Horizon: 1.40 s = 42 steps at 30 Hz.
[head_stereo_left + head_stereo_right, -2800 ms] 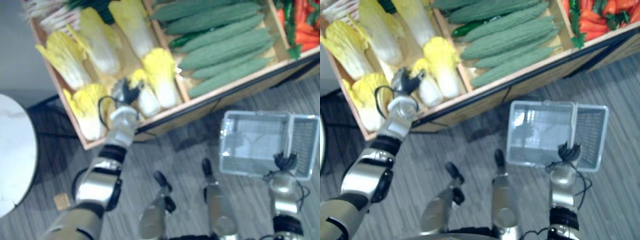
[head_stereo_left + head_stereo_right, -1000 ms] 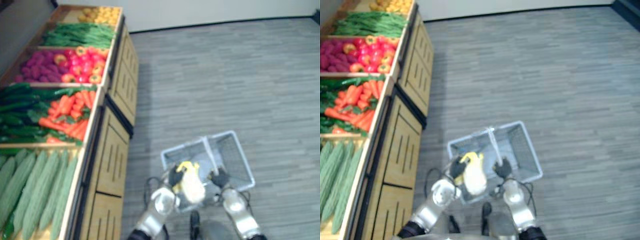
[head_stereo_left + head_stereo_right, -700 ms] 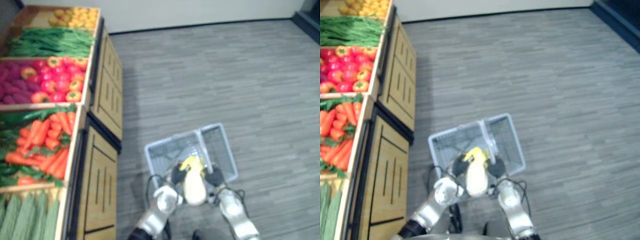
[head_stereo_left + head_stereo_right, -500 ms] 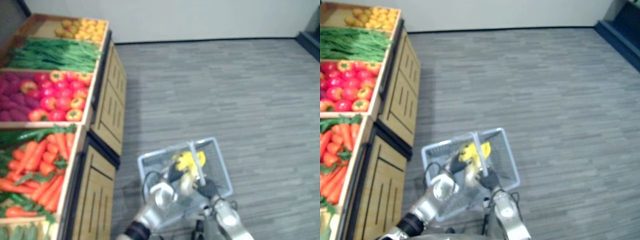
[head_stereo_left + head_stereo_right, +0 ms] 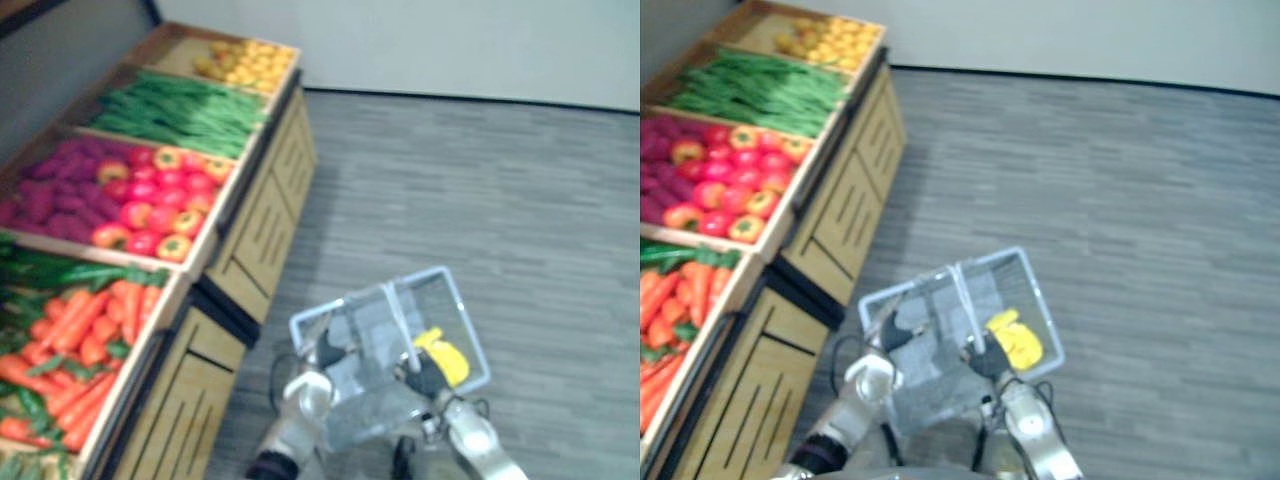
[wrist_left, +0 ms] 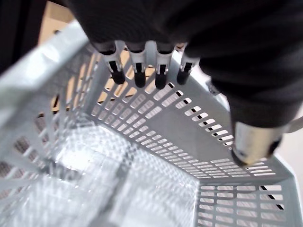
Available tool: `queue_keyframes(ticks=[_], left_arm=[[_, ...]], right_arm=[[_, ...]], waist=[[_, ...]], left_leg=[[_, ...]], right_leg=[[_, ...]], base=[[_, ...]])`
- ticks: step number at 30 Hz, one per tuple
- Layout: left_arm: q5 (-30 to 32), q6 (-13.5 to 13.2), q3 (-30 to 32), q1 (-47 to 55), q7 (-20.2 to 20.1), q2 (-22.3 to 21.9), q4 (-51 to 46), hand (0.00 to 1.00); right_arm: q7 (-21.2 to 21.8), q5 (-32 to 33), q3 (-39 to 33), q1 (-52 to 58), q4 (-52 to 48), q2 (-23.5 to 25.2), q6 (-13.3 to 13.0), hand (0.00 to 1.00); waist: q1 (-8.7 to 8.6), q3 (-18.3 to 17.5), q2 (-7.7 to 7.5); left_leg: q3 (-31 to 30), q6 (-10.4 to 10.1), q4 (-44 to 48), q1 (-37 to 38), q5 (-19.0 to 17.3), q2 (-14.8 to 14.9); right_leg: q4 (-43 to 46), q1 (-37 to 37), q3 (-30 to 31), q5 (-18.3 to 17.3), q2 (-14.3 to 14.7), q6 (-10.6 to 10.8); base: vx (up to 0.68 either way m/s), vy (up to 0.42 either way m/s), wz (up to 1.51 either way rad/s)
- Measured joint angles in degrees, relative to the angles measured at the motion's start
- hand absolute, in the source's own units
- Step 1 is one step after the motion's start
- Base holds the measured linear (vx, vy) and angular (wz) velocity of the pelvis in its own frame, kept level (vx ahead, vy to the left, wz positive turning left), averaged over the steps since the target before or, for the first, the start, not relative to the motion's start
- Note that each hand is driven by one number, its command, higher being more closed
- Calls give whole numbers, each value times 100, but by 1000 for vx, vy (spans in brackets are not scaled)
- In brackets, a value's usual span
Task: Pick vegetable in the basket
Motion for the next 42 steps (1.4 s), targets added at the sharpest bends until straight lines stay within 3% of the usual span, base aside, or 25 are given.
queue_keyframes(ticks=[1, 2, 3, 4, 5, 6, 7, 8, 10, 12, 14, 16, 18, 19, 20, 21, 23, 24, 25, 29, 32, 35, 39, 42], left_arm=[[1, -14, -1, 72, -5, -52, -37, 0], [3, -45, -20, 85, -15, -58, -150, 0], [4, -63, -13, 97, -18, -47, -198, 0], [3, -59, 48, 135, -49, -40, -207, 0], [-4, -56, 96, 232, -127, -2, -205, 0], [-7, -46, 112, 291, -156, 17, -205, 0], [-45, -30, 218, 458, -215, 34, -202, 0], [-81, 3, 302, 637, -234, 108, -209, 0], [-90, 66, 441, 813, -231, 268, -218, 0], [-94, 105, 548, 951, -211, 529, -225, 0], [-95, 148, 571, 1045, -171, 630, -227, 0], [-101, 137, 574, 1073, -92, 663, -236, 0], [-107, 122, 567, 1034, -82, 703, -246, 0], [-177, 86, 571, 1017, -81, 743, -249, 0], [-337, 44, 564, 967, -81, 923, -344, 0], [-340, 33, 564, 917, -81, 905, -339, 0], [-523, -36, 606, 954, -77, 895, -752, 0], [-541, -65, 651, 955, -75, 895, -835, 0], [-553, -175, 940, 965, -28, 894, -1298, 0], [-555, -309, 1569, 777, 55, 1020, -1925, 0], [-559, -308, 1761, 302, 263, 1370, -2109, 0], [-557, -312, 1775, -260, 421, 1579, -2246, 0], [-543, -251, 1772, -930, 569, 2084, -2127, 0], [-479, -155, 1728, -1584, 636, 2515, -1631, 0]], right_arm=[[-11, -98, -209, 17, 92, 39, 5, 100], [-32, -247, -536, 17, 130, 56, 2, 100], [-45, -319, -690, 14, 198, 61, 3, 100], [-70, -509, -953, 5, 412, 74, 4, 100], [-81, -749, -1155, 0, 588, 82, 7, 100], [-88, -874, -1218, -14, 684, 85, 7, 100], [-117, -1117, -1321, -49, 947, 97, 8, 100], [-149, -1264, -1500, -50, 1244, 176, 12, 100], [-284, -1364, -1738, -23, 1622, 279, 19, 100], [-522, -1412, -2169, -187, 1964, 394, 33, 100], [-746, -1429, -2504, -158, 2210, 425, -49, 100], [-1007, -1321, -2935, -173, 2455, 423, -156, 100], [-1120, -1225, -3235, -212, 2769, 447, -224, 100], [-1198, -1173, -3384, -255, 3009, 449, -227, 100], [-1271, -1021, -3590, -279, 3353, 472, -228, 100], [-1308, -963, -3749, -351, 3580, 468, -225, 100], [-1423, -832, -4167, -484, 4041, 342, -119, 100], [-1424, -831, -4165, -487, 4079, 322, -106, 100], [-1430, -824, -4187, -586, 4255, 255, -47, 100], [-1517, -779, -4530, -486, 4484, 159, 112, 100], [-1527, -757, -4615, -409, 4492, 92, 128, 100], [-1528, -655, -4658, -406, 4501, 88, 124, 100], [-1535, -653, -4661, -603, 4498, 86, 78, 100], [-1556, -631, -4629, -860, 4487, 92, 54, 100]], waist=[[-43, -29, -81], [-84, -55, -79], [-78, -60, -59], [-46, -65, -64], [-38, -68, -82], [-35, -65, -86], [-53, -64, -98], [-59, -62, -217], [-75, -87, -336], [-83, -104, -345], [-93, -106, -348], [-165, -138, -353], [-235, -149, -380], [-236, -172, -408], [-240, -202, -570], [-221, -173, -550], [-161, -277, -307], [-160, -279, -286], [-126, -284, -169], [-126, -376, -1], [-246, -389, 33], [-243, -396, 45], [-271, -308, 83], [-393, -124, 122]], left_leg=[[785, 133, -240, 124, -59, -81], [1382, 482, -367, 149, -157, -155], [1544, 618, -409, 144, -240, -202], [1406, 820, -651, 173, -369, -482], [1170, 889, -1046, 315, -425, -858], [1082, 891, -1270, 430, -426, -1030], [840, 889, -1663, 677, -425, -1342], [545, 872, -1849, 913, -414, -1603], [71, 858, -1968, 1129, -420, -1795], [-531, 793, -2103, 1192, -391, -1808], [-1071, 616, -2176, 1319, -259, -1771], [-1899, 422, -2236, 1340, -141, -1709], [-2509, 206, -2355, 1314, -7, -1656], [-2806, 90, -2406, 1294, 61, -1635], [-3110, -112, -2397, 1188, 83, -1723], [-3230, -210, -2415, 1221, 91, -1687], [-2983, -379, -2556, 1237, 281, -1314], [-2979, -427, -2592, 1244, 312, -1280], [-2890, -500, -2857, 1349, 451, -1107], [-2835, -549, -3118, 1567, 551, -902], [-2835, -574, -3144, 1467, 652, -946], [-2708, -566, -3273, 1322, 796, -990], [-2310, -531, -3637, 1195, 1104, -1005], [-2044, -523, -3769, 1055, 1194, -981]], right_leg=[[5, 179, -468, -124, -170, 135], [47, 286, -972, -256, -287, 263], [89, 349, -1189, -328, -320, 331], [279, 491, -1561, -503, -440, 443], [676, 587, -1793, -645, -673, 482], [980, 606, -1848, -677, -821, 482], [1801, 601, -1925, -689, -1133, 450], [2833, 525, -1865, -570, -1577, 278], [4068, 222, -1362, -80, -1950, -146], [4935, -565, -320, -326, -1772, -231], [4798, -917, 177, -540, -1531, -196], [3759, -1195, 516, -677, -1320, -152], [2542, -1296, 1134, -590, -989, -12], [1792, -1237, 1572, -483, -798, 160], [989, -1115, 2035, -77, -734, 474], [1040, -1029, 1917, -15, -713, 468], [1070, -957, 1468, -119, -496, 290], [1075, -952, 1432, -137, -472, 262], [1052, -938, 1356, -176, -308, 188], [809, -648, 1216, -187, -69, 100], [686, -595, 1077, -151, -121, 79], [579, -743, 1054, -71, -126, 91], [327, -1055, 1220, 230, -53, 53], [103, -1287, 1425, 466, 33, 42]], base=[[238, 76, 213], [280, 79, 221], [320, 95, 208], [322, 117, 178], [279, 117, 168], [289, 139, 154], [300, 111, 144], [306, 78, 147], [276, -45, 128], [334, -169, 154], [259, -176, 156], [232, -305, 189], [164, -404, 165], [104, -436, 152], [63, -369, 152], [84, -415, 131], [118, -323, 73], [106, -280, 36], [97, -283, 3], [80, -140, 4], [32, 19, 28], [-19, 27, 11], [-36, 25, -20], [-84, 17, -38]])
